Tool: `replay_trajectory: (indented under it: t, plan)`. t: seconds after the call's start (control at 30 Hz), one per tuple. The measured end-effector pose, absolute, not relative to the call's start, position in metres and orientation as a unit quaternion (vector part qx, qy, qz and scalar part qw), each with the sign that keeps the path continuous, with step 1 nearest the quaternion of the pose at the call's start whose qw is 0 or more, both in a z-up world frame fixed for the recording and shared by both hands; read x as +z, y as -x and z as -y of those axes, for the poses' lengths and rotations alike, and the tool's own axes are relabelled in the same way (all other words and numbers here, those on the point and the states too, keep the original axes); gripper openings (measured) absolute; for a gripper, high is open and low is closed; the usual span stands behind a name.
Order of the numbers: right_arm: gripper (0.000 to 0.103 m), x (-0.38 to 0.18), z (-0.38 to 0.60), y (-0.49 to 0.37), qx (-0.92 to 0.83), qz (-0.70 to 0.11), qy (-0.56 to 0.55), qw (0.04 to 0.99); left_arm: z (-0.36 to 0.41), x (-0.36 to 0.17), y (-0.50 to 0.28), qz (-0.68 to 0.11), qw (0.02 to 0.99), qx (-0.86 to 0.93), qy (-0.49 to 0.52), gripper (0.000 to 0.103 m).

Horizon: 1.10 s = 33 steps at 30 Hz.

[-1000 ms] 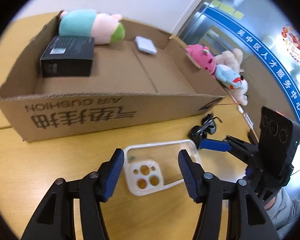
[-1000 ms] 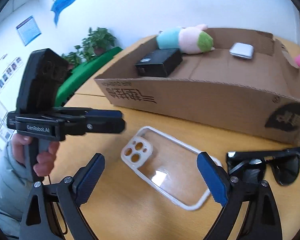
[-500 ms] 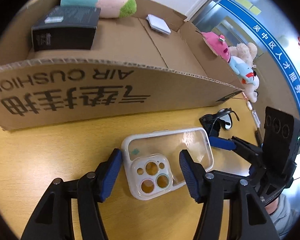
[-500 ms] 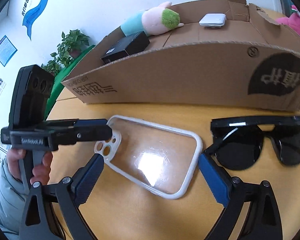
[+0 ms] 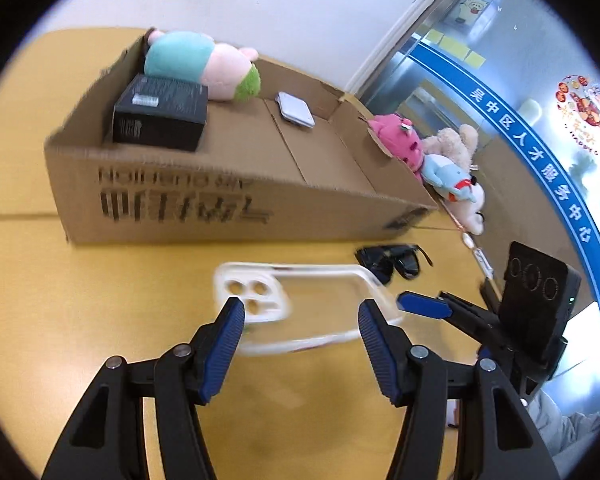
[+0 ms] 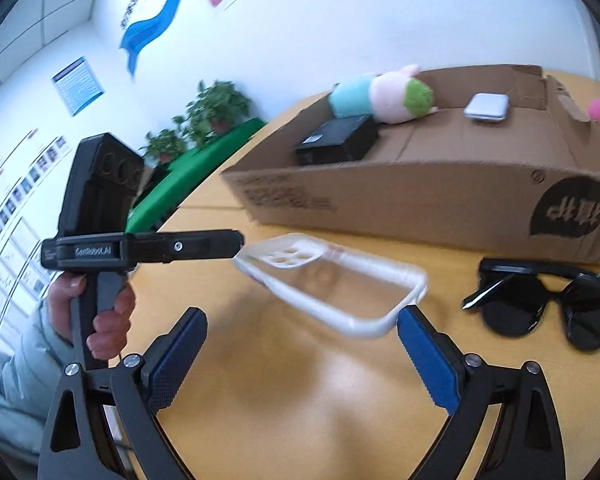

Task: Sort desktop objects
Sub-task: 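Move the left gripper down to the clear phone case on the table, then close the left gripper on the rim of the clear phone case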

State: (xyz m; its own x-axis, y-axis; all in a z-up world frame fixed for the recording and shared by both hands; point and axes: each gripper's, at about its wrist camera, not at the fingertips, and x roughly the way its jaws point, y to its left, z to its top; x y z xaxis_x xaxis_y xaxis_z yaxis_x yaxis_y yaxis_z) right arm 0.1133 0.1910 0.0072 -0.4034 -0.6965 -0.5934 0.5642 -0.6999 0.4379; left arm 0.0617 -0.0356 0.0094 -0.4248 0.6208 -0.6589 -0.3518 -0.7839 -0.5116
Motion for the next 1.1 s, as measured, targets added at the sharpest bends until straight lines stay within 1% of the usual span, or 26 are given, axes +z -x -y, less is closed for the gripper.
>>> replay_trajectory:
  t: [0.07, 0.17, 0.27, 0.33, 0.37, 0.4, 0.43, 0.47, 0.5, 0.53, 0.57, 0.6, 0.63, 0.67, 0.7, 0.77, 0.8, 0.93, 1.1]
  plan:
    - [0.097, 0.004, -0.189, -0.116, -0.834, 0.077, -0.401, 0.372, 0.034, 0.003, -0.065, 0.144, 0.284, 0.830, 0.458, 0.058]
    - [0.097, -0.003, -0.188, -0.105, -0.840, 0.067, -0.424, 0.333, 0.035, -0.010, -0.057, 0.149, 0.265, 0.822, 0.482, 0.058]
    - [0.093, -0.010, -0.190, -0.089, -0.845, 0.059, -0.440, 0.299, 0.036, -0.019, -0.047, 0.144, 0.238, 0.824, 0.493, 0.058]
    - [0.084, -0.015, -0.189, -0.078, -0.846, 0.044, -0.452, 0.280, 0.038, -0.025, -0.039, 0.150, 0.231, 0.820, 0.502, 0.058]
    - [0.075, -0.018, -0.186, -0.074, -0.844, 0.036, -0.459, 0.275, 0.037, -0.028, -0.036, 0.149, 0.226, 0.818, 0.507, 0.058]
    - [0.068, -0.021, -0.185, -0.071, -0.843, 0.031, -0.463, 0.272, 0.036, -0.032, -0.034, 0.145, 0.220, 0.817, 0.513, 0.058]
    - [0.065, -0.025, -0.182, -0.069, -0.842, 0.022, -0.469, 0.267, 0.034, -0.034, -0.033, 0.140, 0.217, 0.818, 0.513, 0.057]
    - [0.059, -0.029, -0.178, -0.067, -0.840, 0.011, -0.475, 0.262, 0.033, -0.034, -0.034, 0.138, 0.217, 0.821, 0.510, 0.055]
    - [0.056, -0.029, -0.175, -0.068, -0.844, -0.001, -0.470, 0.257, 0.032, -0.035, -0.034, 0.135, 0.217, 0.820, 0.513, 0.047]
    - [0.055, -0.030, -0.173, -0.068, -0.845, -0.011, -0.471, 0.252, 0.031, -0.035, -0.034, 0.134, 0.218, 0.818, 0.515, 0.041]
    - [0.053, -0.030, -0.172, -0.068, -0.847, -0.018, -0.471, 0.248, 0.031, -0.036, -0.035, 0.131, 0.213, 0.819, 0.516, 0.033]
    - [0.048, -0.030, -0.171, -0.069, -0.849, -0.025, -0.470, 0.242, 0.031, -0.037, -0.035, 0.125, 0.206, 0.822, 0.517, 0.026]
    - [0.045, -0.030, -0.171, -0.069, -0.851, -0.032, -0.468, 0.236, 0.032, -0.037, -0.036, 0.119, 0.198, 0.824, 0.517, 0.022]
    - [0.040, -0.031, -0.172, -0.070, -0.853, -0.040, -0.466, 0.230, 0.033, -0.037, -0.036, 0.116, 0.191, 0.825, 0.519, 0.014]
    - [0.037, -0.031, -0.172, -0.071, -0.854, -0.043, -0.465, 0.228, 0.035, -0.038, -0.036, 0.117, 0.186, 0.825, 0.520, 0.009]
    - [0.036, -0.031, -0.174, -0.072, -0.853, -0.036, -0.465, 0.233, 0.039, -0.038, -0.038, 0.121, 0.185, 0.824, 0.521, 0.009]
    - [0.034, -0.031, -0.174, -0.073, -0.853, -0.038, -0.465, 0.235, 0.039, -0.038, -0.038, 0.117, 0.184, 0.826, 0.520, 0.008]
    - [0.032, -0.027, -0.175, -0.080, -0.856, -0.025, -0.458, 0.240, 0.037, -0.029, -0.044, 0.098, 0.175, 0.837, 0.510, 0.008]
    - [0.032, 0.003, -0.183, -0.088, -0.875, -0.011, -0.416, 0.246, 0.038, 0.001, -0.051, 0.101, 0.184, 0.856, 0.472, 0.008]
